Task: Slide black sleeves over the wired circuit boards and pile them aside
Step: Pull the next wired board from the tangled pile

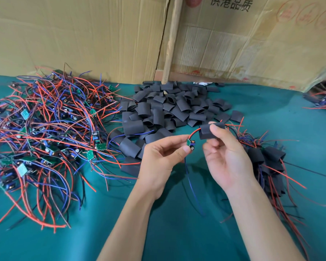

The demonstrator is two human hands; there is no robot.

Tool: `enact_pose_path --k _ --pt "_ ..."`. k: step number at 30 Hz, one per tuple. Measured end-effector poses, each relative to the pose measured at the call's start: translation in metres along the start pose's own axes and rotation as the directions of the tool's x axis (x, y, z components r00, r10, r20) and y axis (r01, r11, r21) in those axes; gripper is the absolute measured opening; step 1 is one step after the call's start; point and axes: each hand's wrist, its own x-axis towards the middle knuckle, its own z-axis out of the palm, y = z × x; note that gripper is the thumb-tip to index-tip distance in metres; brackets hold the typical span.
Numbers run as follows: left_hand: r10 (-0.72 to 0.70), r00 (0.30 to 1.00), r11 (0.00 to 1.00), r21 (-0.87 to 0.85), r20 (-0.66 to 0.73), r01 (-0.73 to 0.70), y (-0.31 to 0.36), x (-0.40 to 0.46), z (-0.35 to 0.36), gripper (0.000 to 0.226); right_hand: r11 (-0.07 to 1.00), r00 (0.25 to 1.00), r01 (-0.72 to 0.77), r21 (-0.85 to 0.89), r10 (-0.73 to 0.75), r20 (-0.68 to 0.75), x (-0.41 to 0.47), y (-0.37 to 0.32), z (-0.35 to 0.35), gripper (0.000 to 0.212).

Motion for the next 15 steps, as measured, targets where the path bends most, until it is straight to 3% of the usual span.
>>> enact_pose_path --k 3,7,9,15 --pt "0.005 1.0 1.0 -0.024 0.02 -0.005 0.001 0.0 0.001 0.023 0.997 0.999 -0.012 -0.073 0.015 0.03 -0.002 0.003 0.001 0.01" --pt "0.01 1.0 1.0 -0.011 -0.001 -0.01 0.0 0.0 0.003 0.018 0.995 0.999 -0.034 -0.091 0.033 -0.018 -0.004 0.007 0.003 0.047" --pt "0.007 1.0 1.0 -0.016 -0.017 -0.008 0.001 0.0 0.003 0.015 0.996 0.999 -0.026 -0.091 0.024 -0.022 -0.005 0.011 0.006 0.051" --pt "0.022 0.997 1.0 0.01 -0.079 -0.021 -0.001 0.001 0.003 0.022 0.986 0.994 -0.057 0.156 0.07 -0.08 -0.005 0.007 0.009 0.045"
